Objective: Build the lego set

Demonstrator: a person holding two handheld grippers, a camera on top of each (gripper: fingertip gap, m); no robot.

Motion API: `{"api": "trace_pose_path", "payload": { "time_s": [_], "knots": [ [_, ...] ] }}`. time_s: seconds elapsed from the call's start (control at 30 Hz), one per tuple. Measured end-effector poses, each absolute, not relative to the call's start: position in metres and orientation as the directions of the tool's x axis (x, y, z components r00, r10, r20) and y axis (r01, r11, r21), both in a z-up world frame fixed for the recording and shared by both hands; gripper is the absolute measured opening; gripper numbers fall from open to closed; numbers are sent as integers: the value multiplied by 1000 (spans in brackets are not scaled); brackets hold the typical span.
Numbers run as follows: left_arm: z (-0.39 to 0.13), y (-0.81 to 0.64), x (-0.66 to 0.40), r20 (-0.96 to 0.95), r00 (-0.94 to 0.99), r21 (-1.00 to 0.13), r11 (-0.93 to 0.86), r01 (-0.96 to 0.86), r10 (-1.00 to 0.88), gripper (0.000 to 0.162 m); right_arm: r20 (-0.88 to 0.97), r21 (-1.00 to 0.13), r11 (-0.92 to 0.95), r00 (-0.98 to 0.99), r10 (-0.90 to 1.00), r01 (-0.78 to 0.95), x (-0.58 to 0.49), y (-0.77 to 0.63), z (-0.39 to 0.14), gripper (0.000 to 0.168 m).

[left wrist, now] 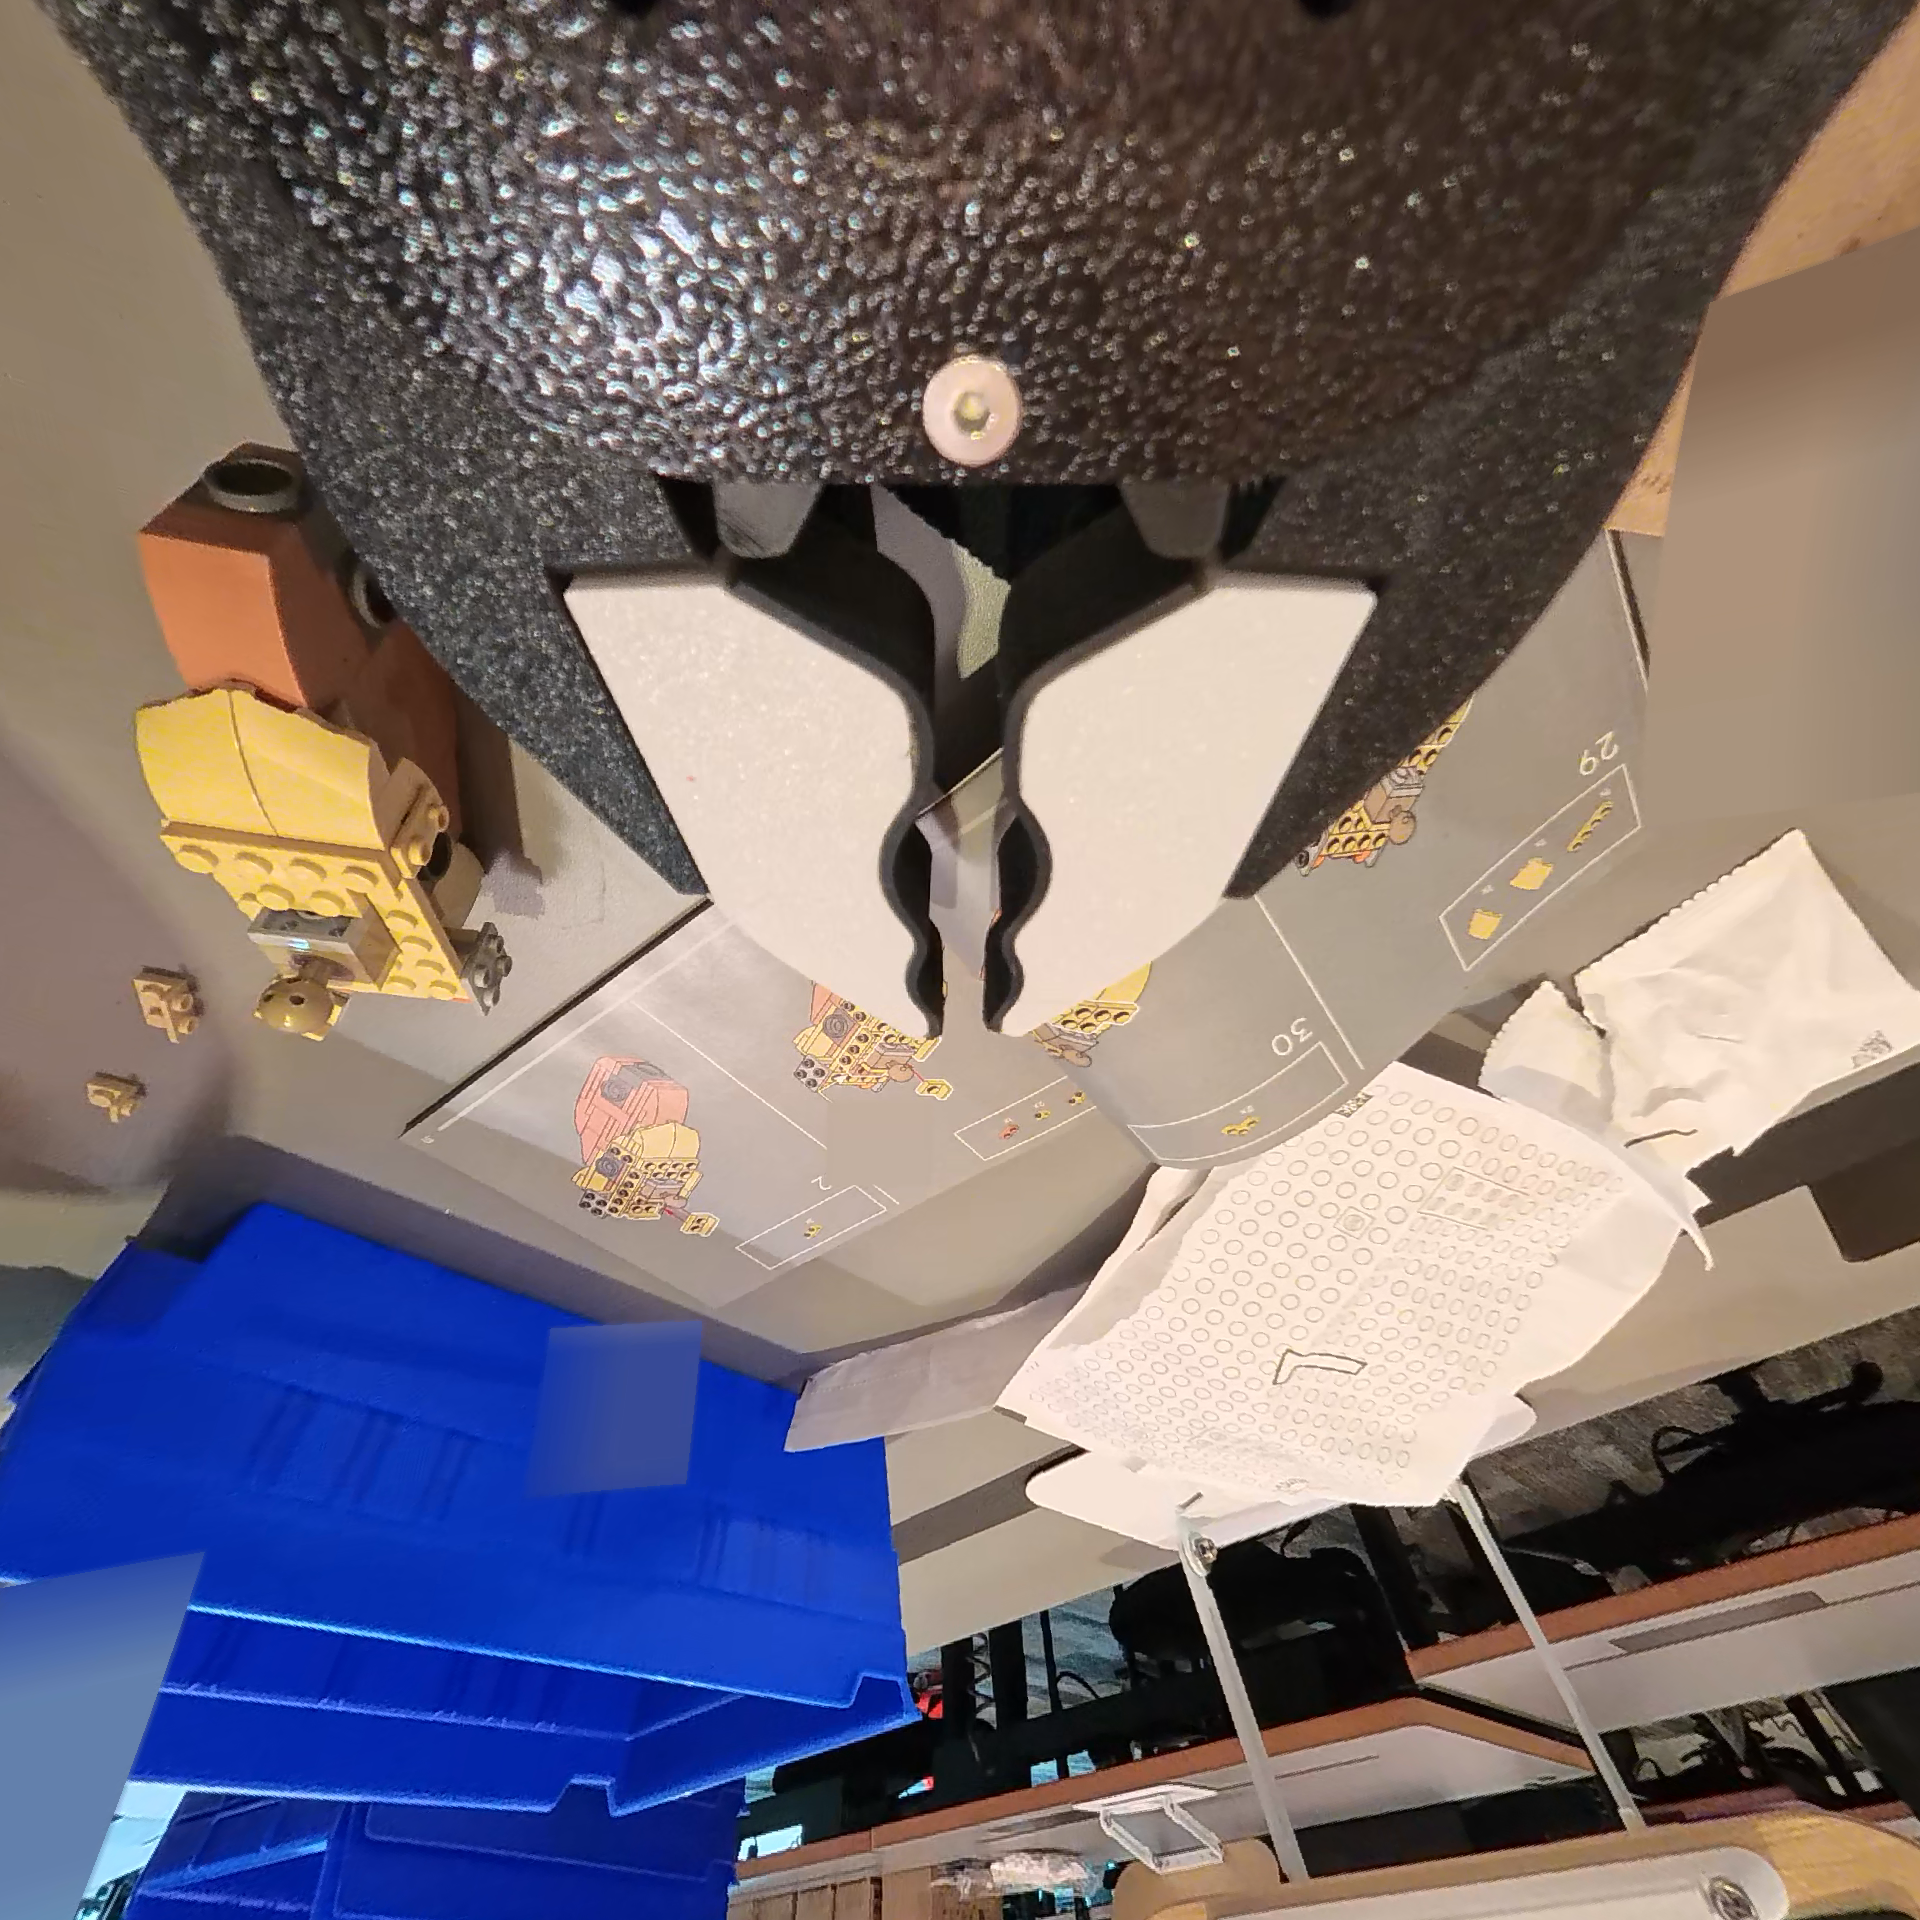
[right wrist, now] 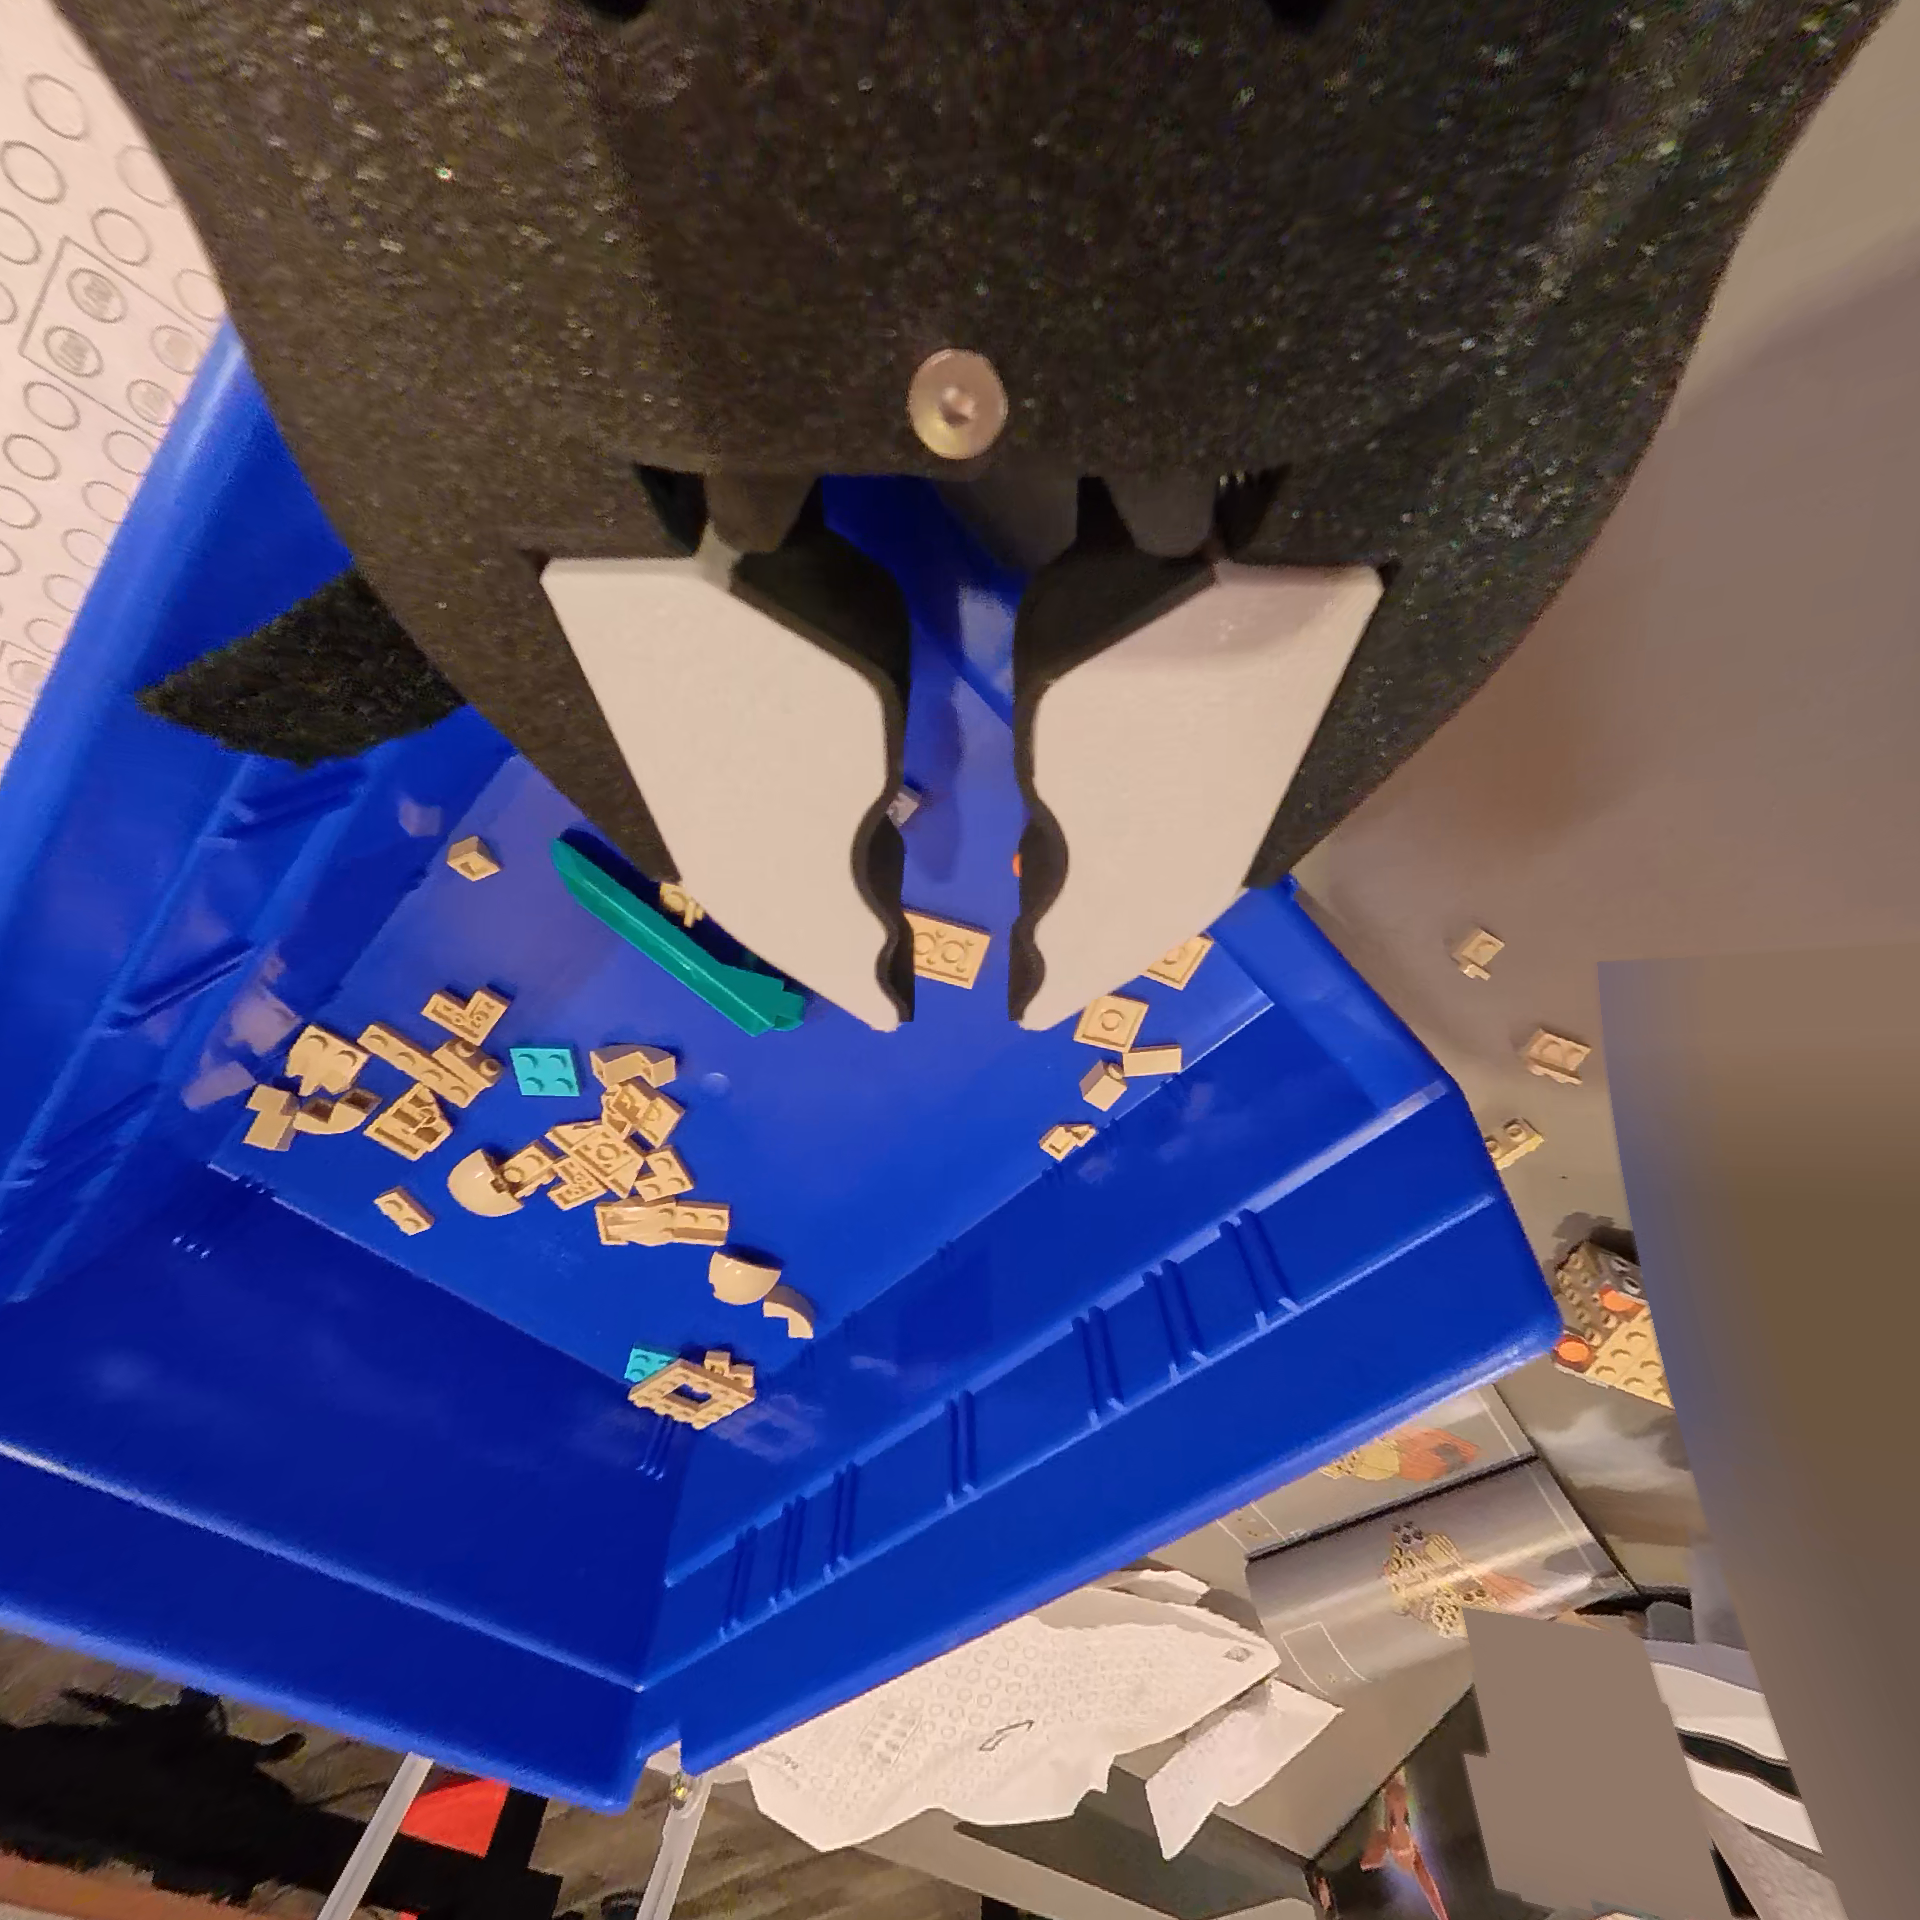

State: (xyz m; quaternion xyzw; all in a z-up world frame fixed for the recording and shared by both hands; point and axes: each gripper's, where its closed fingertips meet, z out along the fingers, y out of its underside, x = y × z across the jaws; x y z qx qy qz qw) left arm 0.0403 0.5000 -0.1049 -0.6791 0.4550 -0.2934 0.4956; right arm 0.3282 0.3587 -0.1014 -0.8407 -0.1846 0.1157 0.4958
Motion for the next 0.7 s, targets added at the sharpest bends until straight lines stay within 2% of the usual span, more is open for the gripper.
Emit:
{"api": "trace_pose_path", "payload": {
  "time_s": [0.23,0.7],
  "knots": [
    [-105,500,40,-56,413,-940,-92,-330,-909,7,-56,-870,-468,910,410,157,330,359,-104,19],
    [-108,504,35,-47,458,-931,-127,-342,-888,6,-130,-878,-475,927,352,57,338,363,-100,8]
  ]
}}
